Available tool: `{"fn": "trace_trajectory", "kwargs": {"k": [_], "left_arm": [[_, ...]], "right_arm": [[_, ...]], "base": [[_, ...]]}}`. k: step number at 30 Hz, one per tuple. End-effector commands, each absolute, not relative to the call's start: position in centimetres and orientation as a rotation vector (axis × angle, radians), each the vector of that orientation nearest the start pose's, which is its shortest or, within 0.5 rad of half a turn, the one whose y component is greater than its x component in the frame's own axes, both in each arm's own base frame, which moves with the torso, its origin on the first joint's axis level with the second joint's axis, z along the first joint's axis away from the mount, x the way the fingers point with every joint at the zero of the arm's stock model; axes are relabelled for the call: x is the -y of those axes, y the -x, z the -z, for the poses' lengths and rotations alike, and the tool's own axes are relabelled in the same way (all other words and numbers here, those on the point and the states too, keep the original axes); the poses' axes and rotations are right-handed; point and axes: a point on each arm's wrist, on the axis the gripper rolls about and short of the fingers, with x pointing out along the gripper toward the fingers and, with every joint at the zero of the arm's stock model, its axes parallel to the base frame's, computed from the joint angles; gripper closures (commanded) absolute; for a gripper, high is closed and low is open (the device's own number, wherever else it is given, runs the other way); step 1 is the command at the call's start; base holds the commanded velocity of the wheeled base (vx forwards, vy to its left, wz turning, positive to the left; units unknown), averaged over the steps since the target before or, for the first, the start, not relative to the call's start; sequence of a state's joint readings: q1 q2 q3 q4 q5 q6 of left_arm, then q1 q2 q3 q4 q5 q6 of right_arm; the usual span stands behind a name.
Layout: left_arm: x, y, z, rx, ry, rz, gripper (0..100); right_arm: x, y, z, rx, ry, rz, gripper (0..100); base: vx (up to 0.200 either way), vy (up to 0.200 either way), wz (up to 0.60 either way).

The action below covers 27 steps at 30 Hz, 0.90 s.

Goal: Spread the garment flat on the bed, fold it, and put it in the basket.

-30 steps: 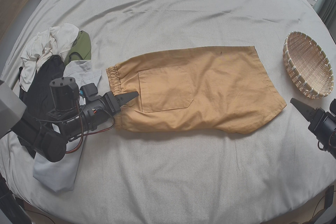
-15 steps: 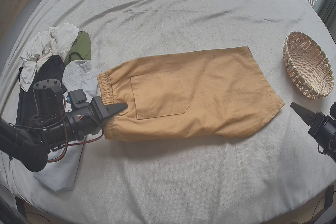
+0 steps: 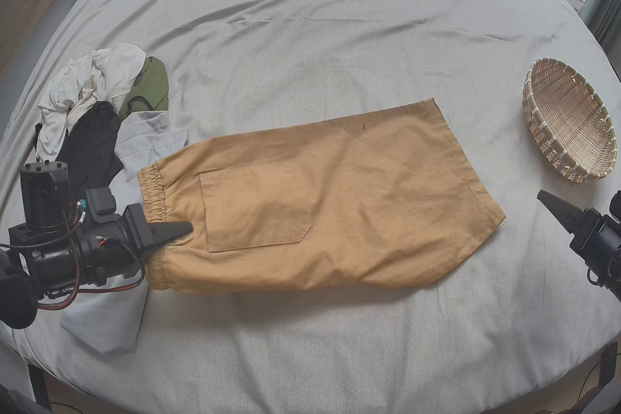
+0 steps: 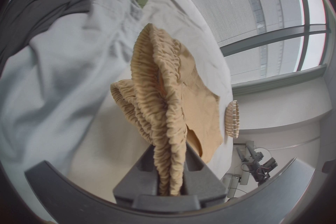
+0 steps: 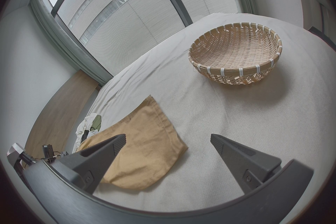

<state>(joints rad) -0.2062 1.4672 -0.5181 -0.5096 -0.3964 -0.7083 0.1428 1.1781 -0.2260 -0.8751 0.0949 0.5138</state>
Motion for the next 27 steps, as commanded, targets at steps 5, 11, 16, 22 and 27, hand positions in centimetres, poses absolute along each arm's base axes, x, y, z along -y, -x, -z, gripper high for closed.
{"fn": "trace_trajectory", "kwargs": {"k": [5,11,16,22,27], "left_arm": [[3.4,-20.8,-16.6,-0.571,0.674,0.36,100],[3.5,-20.8,-16.6,-0.572,0.667,0.365,100],[4.9,-20.8,-17.4,-0.561,0.654,0.44,100],[7.5,-21.3,-19.9,-0.51,0.623,0.572,100],[9.6,-21.8,-21.7,-0.476,0.606,0.658,100]], "right_arm": [[-2.4,-14.9,-17.2,-0.131,-0.509,-0.217,0],[-2.4,-14.9,-17.1,-0.136,-0.509,-0.218,0],[-2.4,-14.9,-17.0,-0.145,-0.509,-0.229,0],[-2.5,-15.1,-16.9,-0.154,-0.509,-0.23,0],[-2.6,-15.1,-17.0,-0.156,-0.509,-0.238,0]], "base": [[0.0,0.0,0.0],[0.0,0.0,0.0],[0.0,0.0,0.0],[0.0,0.0,0.0],[0.0,0.0,0.0]]}}
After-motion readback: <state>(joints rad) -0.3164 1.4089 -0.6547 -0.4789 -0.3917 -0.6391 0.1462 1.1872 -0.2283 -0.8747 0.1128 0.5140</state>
